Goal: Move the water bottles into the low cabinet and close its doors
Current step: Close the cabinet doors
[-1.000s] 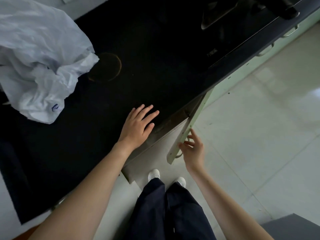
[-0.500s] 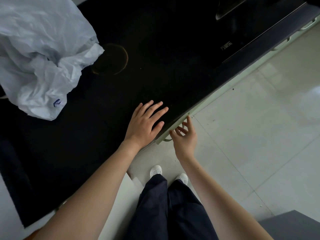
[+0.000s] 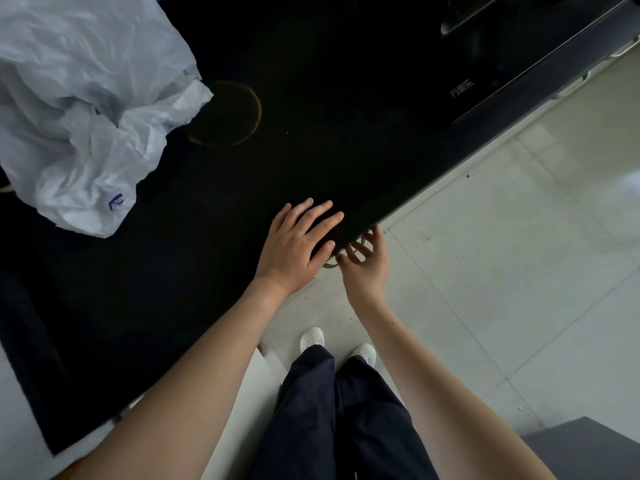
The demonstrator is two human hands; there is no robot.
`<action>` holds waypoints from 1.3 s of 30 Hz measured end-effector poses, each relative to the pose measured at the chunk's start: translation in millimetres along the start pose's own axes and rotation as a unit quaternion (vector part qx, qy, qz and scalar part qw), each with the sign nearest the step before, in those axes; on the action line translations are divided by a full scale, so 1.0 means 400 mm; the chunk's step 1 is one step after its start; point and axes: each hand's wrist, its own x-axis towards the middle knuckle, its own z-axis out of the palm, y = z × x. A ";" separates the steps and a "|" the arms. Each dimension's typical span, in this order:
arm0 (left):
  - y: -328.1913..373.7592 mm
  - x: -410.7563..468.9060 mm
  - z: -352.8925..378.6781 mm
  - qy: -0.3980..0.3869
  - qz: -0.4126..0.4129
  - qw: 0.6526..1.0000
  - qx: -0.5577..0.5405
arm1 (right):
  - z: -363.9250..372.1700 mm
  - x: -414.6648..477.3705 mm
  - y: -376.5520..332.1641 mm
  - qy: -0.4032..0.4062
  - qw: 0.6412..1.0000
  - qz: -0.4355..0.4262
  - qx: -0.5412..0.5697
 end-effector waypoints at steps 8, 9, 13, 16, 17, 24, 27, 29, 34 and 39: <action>0.002 -0.003 -0.004 -0.014 -0.002 1.000 -0.008 | -0.033 0.004 -0.011 -0.053 0.996 -0.021 -0.075; 0.004 -0.003 -0.009 -0.023 -0.002 1.000 -0.013 | -0.040 0.000 -0.020 -0.058 0.993 -0.017 -0.101; 0.020 -0.008 -0.059 -0.059 -0.028 0.996 -0.058 | -0.100 -0.022 -0.085 -0.059 0.949 -0.082 -0.300; 0.035 -0.029 -0.130 -0.045 -0.064 0.993 -0.090 | -0.150 -0.052 -0.170 -0.081 0.898 -0.164 -0.400; 0.038 -0.039 -0.159 -0.034 -0.065 0.993 -0.093 | -0.163 -0.065 -0.201 -0.086 0.881 -0.192 -0.424; 0.035 -0.136 -0.376 0.102 -0.053 0.990 -0.083 | -0.171 -0.157 -0.370 -0.071 0.766 -0.402 -0.497; 0.017 -0.203 -0.420 0.151 -0.089 0.982 -0.072 | -0.131 -0.186 -0.399 -0.096 0.728 -0.463 -0.497; 0.005 -0.255 -0.423 0.168 -0.132 0.975 -0.065 | -0.096 -0.198 -0.406 -0.124 0.711 -0.486 -0.494; 0.007 -0.388 -0.366 0.169 -0.272 0.946 -0.047 | 0.003 -0.189 -0.376 -0.233 0.648 -0.517 -0.508; 0.107 -0.501 -0.292 0.186 -0.450 0.872 -0.055 | 0.056 -0.172 -0.318 -0.378 0.549 -0.529 -0.525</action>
